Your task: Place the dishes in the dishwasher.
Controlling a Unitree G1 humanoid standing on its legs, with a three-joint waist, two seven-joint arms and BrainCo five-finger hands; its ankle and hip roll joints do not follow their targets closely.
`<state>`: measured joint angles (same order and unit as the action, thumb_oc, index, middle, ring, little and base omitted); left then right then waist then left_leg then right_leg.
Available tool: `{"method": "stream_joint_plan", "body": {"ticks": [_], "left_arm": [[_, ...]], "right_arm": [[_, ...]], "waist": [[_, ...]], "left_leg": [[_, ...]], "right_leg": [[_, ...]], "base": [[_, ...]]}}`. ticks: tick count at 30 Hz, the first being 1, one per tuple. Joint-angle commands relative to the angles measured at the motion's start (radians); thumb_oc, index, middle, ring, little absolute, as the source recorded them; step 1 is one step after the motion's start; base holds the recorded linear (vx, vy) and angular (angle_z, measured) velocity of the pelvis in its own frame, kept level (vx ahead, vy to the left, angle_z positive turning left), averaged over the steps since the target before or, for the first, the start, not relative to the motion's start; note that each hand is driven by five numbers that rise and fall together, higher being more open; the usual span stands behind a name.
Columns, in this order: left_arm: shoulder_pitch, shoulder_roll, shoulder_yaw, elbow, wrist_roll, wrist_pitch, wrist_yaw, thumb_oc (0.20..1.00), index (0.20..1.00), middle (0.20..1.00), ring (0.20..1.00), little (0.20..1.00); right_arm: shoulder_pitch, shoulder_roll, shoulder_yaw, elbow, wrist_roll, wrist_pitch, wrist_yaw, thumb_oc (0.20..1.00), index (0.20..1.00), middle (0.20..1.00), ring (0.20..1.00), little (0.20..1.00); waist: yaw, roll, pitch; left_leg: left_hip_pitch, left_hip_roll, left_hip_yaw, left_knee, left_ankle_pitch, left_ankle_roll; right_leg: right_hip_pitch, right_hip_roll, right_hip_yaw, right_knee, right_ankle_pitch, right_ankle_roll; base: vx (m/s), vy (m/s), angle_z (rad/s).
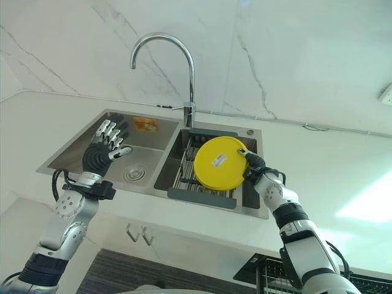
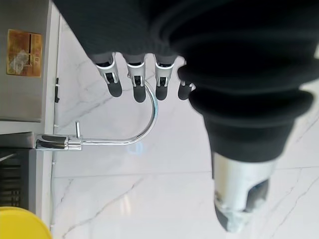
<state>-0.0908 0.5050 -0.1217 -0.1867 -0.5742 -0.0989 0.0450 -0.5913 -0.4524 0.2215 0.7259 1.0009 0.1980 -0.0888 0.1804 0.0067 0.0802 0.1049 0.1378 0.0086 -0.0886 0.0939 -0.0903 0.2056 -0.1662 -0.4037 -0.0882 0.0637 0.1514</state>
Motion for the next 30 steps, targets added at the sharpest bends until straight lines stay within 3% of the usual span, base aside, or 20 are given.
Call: {"method": "stream_joint_plan", "body": {"ticks": [1,9,18,19,21,22,25,27,29,30], "left_arm": [[-0.056,0.027,-0.013,-0.029,-0.037,-0.058,-0.009,1.0,1.0,1.0,1.0,1.0],[0.012,0.029,0.036,-0.061,-0.031,-0.082,-0.048,1.0,1.0,1.0,1.0,1.0],[0.094,0.012,0.173,-0.214,-0.004,-0.263,-0.069,1.0,1.0,1.0,1.0,1.0],[0.102,0.006,0.19,-0.23,0.005,-0.284,-0.073,1.0,1.0,1.0,1.0,1.0],[0.117,-0.016,0.221,-0.25,0.014,-0.313,-0.073,1.0,1.0,1.0,1.0,1.0],[0.119,-0.024,0.228,-0.255,0.022,-0.32,-0.072,1.0,1.0,1.0,1.0,1.0],[0.097,-0.007,0.225,-0.249,0.087,-0.353,-0.066,1.0,1.0,1.0,1.0,1.0],[0.084,0.015,0.216,-0.246,0.108,-0.352,-0.085,1.0,1.0,1.0,1.0,1.0],[0.073,0.035,0.208,-0.25,0.115,-0.33,-0.098,1.0,1.0,1.0,1.0,1.0],[0.079,0.048,0.208,-0.249,0.157,-0.334,-0.088,1.0,1.0,1.0,1.0,1.0]], "right_arm": [[-0.106,-0.01,-0.059,-0.117,0.055,-0.14,-0.001,0.2,0.2,0.2,0.2,0.2],[0.031,-0.018,-0.144,-0.475,0.077,-0.174,-0.04,0.2,0.2,0.2,0.2,0.2],[0.316,0.025,-0.339,-0.895,0.103,-0.213,-0.041,0.2,0.2,0.2,0.2,0.2],[0.34,0.025,-0.361,-0.926,0.104,-0.222,-0.044,0.2,0.2,0.2,0.2,0.2],[0.386,0.028,-0.387,-0.997,0.124,-0.217,-0.034,0.2,0.2,0.2,0.2,0.2],[0.395,0.032,-0.394,-1.014,0.13,-0.212,-0.032,0.2,0.2,0.2,0.2,0.2],[0.429,0.09,-0.399,-1.047,0.111,-0.209,-0.02,0.2,0.2,0.2,0.2,0.2],[0.478,0.091,-0.426,-1.069,0.129,-0.209,-0.012,0.2,0.2,0.2,0.2,0.2],[0.516,0.093,-0.449,-1.077,0.156,-0.197,0.026,0.2,0.2,0.2,0.2,0.2],[0.529,0.081,-0.454,-1.07,0.184,-0.187,0.055,0.2,0.2,0.2,0.2,0.2]], "waist": [[0.025,-0.05,0.006],[-0.004,-0.055,0.007],[-0.066,-0.047,0.005],[-0.068,-0.052,0.017],[-0.067,-0.065,0.043],[-0.072,-0.071,0.048],[-0.128,-0.046,0.051],[-0.161,-0.05,0.063],[-0.179,-0.064,0.08],[-0.18,-0.066,0.092]], "left_leg": [[0.068,-0.014,0.058,0.001,-0.135,0.018],[0.064,-0.005,0.074,0.001,-0.132,0.016],[0.066,0.004,0.119,0.016,-0.108,0.011],[0.042,-0.01,0.105,0.079,-0.123,0.007],[-0.035,-0.075,0.005,0.228,-0.174,0.022],[-0.046,-0.1,-0.011,0.243,-0.194,0.038],[0.032,-0.106,0.011,0.103,-0.187,0.073],[0.052,-0.118,0.02,0.082,-0.194,0.083],[0.069,-0.127,0.025,0.075,-0.204,0.08],[0.092,-0.123,0.043,0.068,-0.217,0.079]], "right_leg": [[0.016,-0.014,0.029,0.001,-0.051,-0.03],[0.004,-0.009,0.029,0.001,-0.049,-0.031],[-0.031,0.023,0.086,0.001,-0.056,-0.048],[-0.035,0.022,0.102,0.001,-0.052,-0.053],[-0.048,0.015,0.156,0.001,-0.037,-0.053],[-0.061,0.006,0.175,0.001,-0.022,-0.048],[-0.116,-0.023,0.233,0.009,0.029,0.005],[-0.155,-0.042,0.264,0.032,0.06,0.029],[-0.208,-0.065,0.241,0.07,0.12,0.043],[-0.232,-0.064,0.182,0.112,0.128,0.054]], "base": [[0.0,0.0,0.0],[0.01,-0.053,0.01],[0.04,-0.066,0.0],[-0.04,0.04,-0.06],[-0.1,0.152,-0.21],[-0.11,0.297,-0.5],[-0.01,0.344,-0.85],[0.02,0.224,-0.7],[-0.02,0.128,-0.51],[-0.08,0.159,-0.53]]}}
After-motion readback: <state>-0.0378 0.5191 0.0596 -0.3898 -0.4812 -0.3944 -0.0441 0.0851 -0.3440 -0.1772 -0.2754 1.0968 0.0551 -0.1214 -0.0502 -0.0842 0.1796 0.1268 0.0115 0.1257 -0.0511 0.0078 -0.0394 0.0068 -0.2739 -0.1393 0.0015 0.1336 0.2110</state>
